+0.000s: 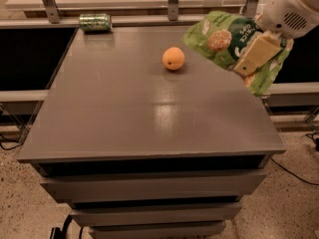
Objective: Move green rice chip bag near orange
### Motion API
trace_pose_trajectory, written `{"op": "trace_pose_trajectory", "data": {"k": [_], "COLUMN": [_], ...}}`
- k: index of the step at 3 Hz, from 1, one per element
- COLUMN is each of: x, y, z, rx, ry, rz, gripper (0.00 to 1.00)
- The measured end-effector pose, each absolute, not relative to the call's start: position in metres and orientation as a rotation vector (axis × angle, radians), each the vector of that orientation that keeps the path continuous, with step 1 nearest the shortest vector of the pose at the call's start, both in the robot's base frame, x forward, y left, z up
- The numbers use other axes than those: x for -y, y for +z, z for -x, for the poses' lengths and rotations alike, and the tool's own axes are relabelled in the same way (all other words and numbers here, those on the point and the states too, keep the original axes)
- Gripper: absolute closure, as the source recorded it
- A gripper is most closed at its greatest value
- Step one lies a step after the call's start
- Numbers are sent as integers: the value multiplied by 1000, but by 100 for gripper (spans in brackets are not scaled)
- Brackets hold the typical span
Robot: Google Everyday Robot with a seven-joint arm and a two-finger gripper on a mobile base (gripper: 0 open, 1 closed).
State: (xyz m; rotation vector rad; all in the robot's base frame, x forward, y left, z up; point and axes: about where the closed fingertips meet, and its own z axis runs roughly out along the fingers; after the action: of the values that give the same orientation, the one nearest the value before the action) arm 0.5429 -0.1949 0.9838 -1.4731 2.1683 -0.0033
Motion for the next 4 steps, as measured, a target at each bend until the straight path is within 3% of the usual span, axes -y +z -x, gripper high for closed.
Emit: {"op": "trace_pose_trajectory", "data": {"k": [2, 4], "x": [193, 197], "y": [1009, 1004], "z": [-616, -621], "rx": [-2081, -2123], "ry": [-153, -162], "rz": [1353, 1286], "gripper": [100, 100]}}
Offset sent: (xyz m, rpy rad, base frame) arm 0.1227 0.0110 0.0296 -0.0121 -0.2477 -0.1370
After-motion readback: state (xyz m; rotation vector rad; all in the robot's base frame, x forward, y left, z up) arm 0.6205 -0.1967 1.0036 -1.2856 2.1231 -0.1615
